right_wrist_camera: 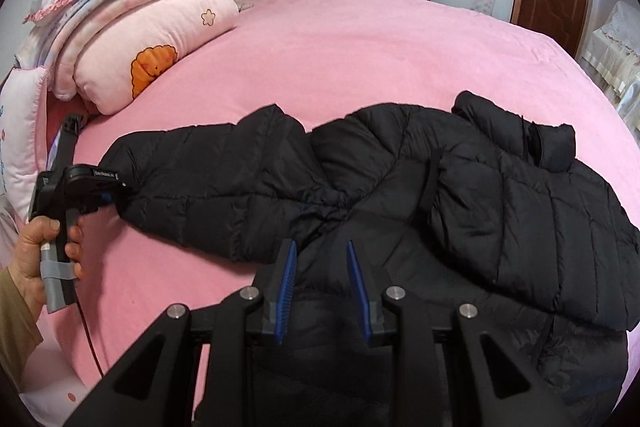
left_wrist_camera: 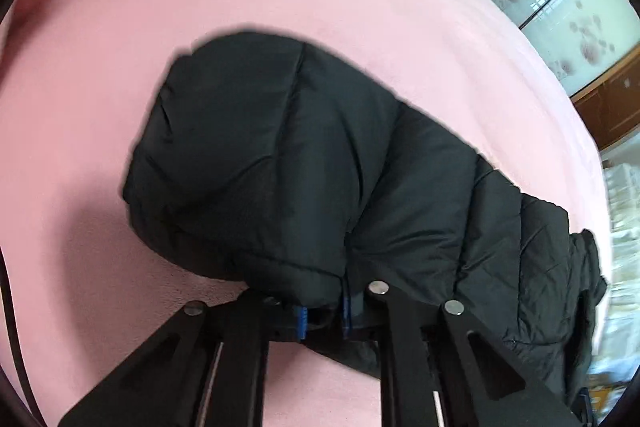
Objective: Fold large clothes
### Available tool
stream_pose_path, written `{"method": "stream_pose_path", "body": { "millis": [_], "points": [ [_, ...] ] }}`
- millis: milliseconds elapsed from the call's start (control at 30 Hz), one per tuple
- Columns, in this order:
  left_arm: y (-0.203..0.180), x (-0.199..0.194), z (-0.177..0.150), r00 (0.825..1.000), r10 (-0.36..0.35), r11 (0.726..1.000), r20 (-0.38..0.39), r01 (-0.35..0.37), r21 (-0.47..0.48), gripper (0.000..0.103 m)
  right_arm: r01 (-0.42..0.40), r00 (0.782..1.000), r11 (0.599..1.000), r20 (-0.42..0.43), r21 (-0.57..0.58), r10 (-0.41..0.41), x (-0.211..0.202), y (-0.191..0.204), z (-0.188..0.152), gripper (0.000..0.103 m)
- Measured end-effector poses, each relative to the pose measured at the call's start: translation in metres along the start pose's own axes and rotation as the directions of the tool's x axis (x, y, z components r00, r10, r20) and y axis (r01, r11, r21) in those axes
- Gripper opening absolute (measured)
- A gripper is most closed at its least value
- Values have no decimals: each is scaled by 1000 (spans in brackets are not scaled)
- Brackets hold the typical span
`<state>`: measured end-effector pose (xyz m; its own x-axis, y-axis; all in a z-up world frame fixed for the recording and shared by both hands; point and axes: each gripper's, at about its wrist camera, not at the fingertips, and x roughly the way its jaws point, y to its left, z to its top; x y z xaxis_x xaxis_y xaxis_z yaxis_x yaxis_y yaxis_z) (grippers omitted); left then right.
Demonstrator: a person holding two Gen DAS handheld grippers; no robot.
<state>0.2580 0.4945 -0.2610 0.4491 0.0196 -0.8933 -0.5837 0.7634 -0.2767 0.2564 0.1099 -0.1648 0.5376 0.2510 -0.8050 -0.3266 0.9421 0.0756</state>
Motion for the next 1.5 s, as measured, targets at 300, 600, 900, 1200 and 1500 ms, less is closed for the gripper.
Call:
{"method": "stream_pose_path", "body": {
  "millis": [300, 600, 900, 1200, 1500],
  "points": [
    [-113, -105, -56, 938, -86, 952, 337, -22, 304, 6, 24, 999, 999, 32, 44, -26, -28, -34, -19, 26],
    [-301, -156, -178, 910, -361, 732, 202, 142, 667, 8, 78, 991, 974, 90, 214, -99, -83, -121, -53, 26],
    [-396, -103, -314, 964, -265, 539, 34, 119, 834, 65, 141, 985, 923, 48, 357, -168, -104, -204, -90, 26],
    [-330, -151, -328, 946, -323, 648, 35, 194, 737, 75, 55, 992, 915, 82, 399, -96, -113, -226, -100, 26],
    [-227, -162, -282, 965, -242, 842, 103, 156, 517, 80, -8, 991, 941, 127, 338, -37, -116, -207, -95, 41]
  ]
}}
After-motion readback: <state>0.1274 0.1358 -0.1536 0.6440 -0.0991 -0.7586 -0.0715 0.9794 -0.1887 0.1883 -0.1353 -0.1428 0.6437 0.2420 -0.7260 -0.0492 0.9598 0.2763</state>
